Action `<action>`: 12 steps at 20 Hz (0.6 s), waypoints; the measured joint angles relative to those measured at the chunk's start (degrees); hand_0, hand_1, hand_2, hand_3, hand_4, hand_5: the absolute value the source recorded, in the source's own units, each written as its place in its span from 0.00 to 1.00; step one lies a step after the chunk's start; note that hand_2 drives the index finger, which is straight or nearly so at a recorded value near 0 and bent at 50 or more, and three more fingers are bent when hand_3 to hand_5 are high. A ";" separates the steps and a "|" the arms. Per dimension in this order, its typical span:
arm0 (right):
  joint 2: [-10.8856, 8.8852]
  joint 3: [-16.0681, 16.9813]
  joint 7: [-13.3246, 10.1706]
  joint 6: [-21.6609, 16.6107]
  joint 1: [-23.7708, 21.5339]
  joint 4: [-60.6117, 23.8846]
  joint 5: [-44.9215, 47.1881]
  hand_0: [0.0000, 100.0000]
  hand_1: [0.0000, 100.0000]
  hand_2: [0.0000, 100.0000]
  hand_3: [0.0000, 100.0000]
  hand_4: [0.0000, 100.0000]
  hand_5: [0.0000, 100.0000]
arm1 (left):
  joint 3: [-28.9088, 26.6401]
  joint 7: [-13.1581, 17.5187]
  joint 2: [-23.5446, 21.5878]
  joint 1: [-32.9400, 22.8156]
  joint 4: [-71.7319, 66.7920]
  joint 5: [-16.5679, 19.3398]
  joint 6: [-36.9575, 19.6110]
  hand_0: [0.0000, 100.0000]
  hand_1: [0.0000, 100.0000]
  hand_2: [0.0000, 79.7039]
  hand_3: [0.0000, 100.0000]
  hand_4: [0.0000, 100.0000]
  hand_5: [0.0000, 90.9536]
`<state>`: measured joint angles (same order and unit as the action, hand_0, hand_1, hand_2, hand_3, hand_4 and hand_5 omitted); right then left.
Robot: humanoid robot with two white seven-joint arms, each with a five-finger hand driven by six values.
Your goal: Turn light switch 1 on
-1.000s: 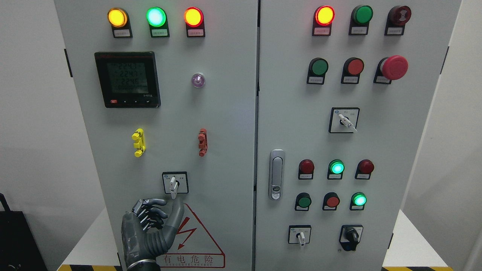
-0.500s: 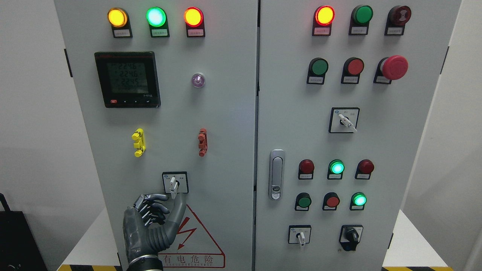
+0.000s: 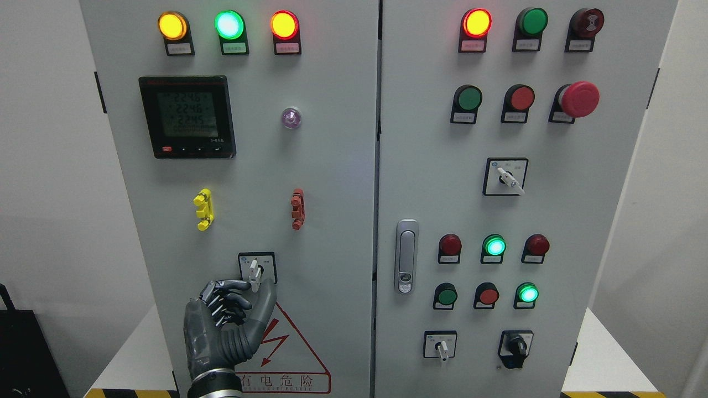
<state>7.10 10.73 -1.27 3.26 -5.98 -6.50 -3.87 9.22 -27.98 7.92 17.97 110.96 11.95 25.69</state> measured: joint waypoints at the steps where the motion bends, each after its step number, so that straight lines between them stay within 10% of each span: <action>1: 0.00 0.00 0.00 0.00 0.00 0.00 0.00 0.00 0.00 0.00 0.00 0.00 0.00 | 0.01 0.02 0.01 0.12 -0.01 0.00 0.28 0.11 0.71 0.70 0.85 0.87 0.81; 12: 0.00 0.00 0.00 0.00 0.00 0.00 0.00 0.00 0.00 0.00 0.00 0.00 0.00 | 0.04 0.09 0.16 1.15 -0.01 0.01 1.80 0.11 0.71 0.71 0.86 0.87 0.82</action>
<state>7.10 10.73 -1.27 3.26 -5.98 -6.50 -3.87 9.27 -27.89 8.08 19.11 110.96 11.95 27.50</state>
